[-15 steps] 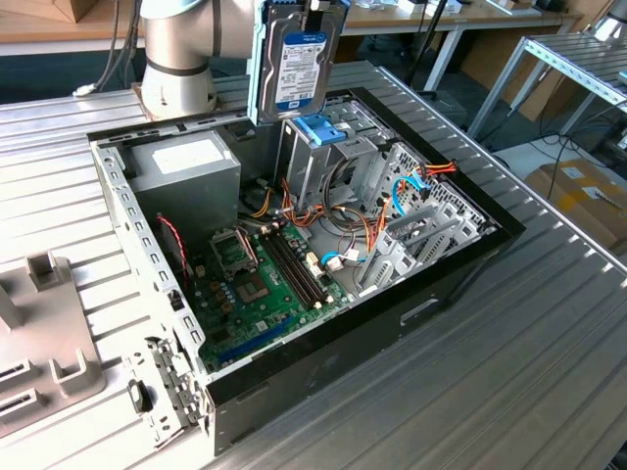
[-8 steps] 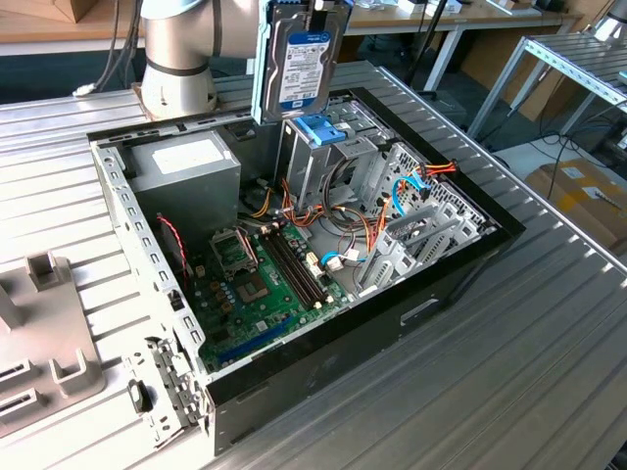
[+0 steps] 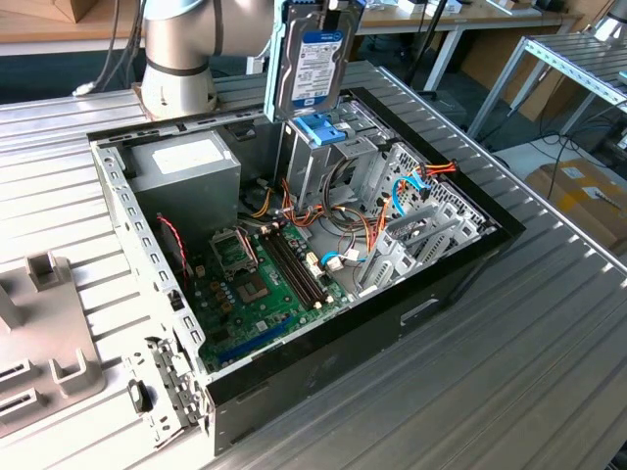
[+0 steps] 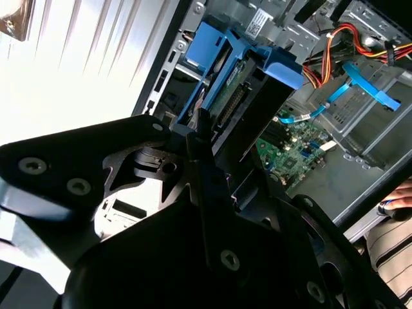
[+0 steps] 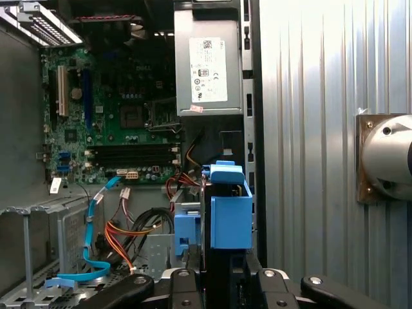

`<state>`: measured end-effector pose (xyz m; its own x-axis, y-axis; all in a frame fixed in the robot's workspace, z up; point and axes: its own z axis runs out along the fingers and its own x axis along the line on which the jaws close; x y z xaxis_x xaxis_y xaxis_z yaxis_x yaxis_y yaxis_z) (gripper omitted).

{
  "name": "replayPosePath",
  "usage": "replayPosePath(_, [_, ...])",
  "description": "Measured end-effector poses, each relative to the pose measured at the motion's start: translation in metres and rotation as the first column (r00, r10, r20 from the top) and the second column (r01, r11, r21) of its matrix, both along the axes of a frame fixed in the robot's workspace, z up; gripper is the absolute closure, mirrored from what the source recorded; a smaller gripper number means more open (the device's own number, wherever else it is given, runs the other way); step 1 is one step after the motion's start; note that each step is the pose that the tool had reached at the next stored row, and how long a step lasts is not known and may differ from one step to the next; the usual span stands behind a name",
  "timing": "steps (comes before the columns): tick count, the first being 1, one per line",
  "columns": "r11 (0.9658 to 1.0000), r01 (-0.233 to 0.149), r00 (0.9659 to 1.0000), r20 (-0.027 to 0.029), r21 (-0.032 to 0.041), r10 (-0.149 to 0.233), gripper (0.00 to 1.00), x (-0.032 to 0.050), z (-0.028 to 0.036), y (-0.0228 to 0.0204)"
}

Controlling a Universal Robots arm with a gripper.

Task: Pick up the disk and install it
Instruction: 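Pick up the disk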

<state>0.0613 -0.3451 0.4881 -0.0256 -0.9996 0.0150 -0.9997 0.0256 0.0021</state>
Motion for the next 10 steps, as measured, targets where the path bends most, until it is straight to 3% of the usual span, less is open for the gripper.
replayPosePath(10, [1.0000,0.000,1.0000,0.0000,0.0000,0.000,0.65,0.0370,0.0000,0.0000])
